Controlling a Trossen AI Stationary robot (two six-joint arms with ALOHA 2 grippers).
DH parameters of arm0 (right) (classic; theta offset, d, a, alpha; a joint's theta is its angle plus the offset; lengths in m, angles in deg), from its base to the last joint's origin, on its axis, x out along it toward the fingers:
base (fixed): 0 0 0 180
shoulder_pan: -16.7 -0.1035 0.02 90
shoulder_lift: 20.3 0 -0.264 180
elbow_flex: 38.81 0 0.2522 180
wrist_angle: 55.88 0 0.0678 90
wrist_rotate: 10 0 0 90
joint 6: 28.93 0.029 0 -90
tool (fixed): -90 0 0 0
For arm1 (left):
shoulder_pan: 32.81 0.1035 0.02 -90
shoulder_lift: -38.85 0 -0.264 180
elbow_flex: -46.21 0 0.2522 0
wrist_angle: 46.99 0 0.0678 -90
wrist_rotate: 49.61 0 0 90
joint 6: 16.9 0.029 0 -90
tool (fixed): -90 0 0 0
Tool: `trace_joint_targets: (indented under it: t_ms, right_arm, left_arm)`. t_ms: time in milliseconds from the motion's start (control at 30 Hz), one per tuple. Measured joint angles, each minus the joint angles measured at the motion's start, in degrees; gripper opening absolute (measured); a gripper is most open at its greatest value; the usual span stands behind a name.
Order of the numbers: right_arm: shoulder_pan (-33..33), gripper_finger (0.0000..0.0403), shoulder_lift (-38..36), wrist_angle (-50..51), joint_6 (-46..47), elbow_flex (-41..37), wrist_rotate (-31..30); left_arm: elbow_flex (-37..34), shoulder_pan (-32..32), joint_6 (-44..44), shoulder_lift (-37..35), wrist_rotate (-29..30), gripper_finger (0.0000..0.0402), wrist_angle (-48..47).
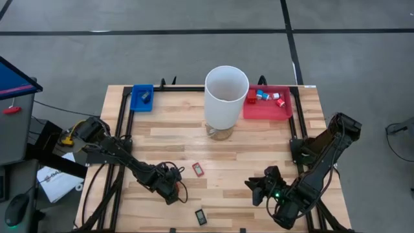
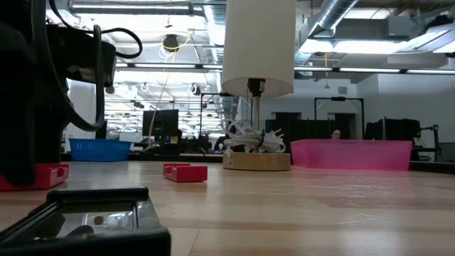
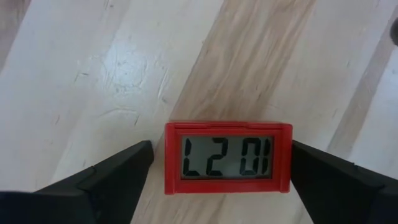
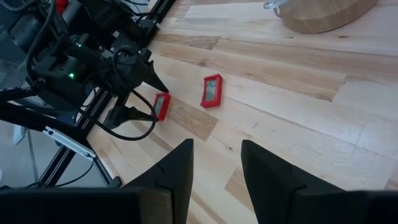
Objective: Pick & Place Office items
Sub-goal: Put the left red digital timer into the blue bin
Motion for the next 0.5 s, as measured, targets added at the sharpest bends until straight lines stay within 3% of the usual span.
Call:
trace_joint_targets:
  t_ms: [300, 500]
  right_arm:
    - [0.0, 0.0128, 0.0, 0.1, 0.0, 0.0, -1.3]
    - [0.0, 0.0128, 0.0, 0.3, 0.0, 0.0, -1.3]
  left_arm:
    - [-0.1, 3.0, -0.3, -1.0, -0.6, 0.028, -1.2]
    - [-0.5, 7.5, 0.2, -3.8, 7.5, 0.0291, -3.8]
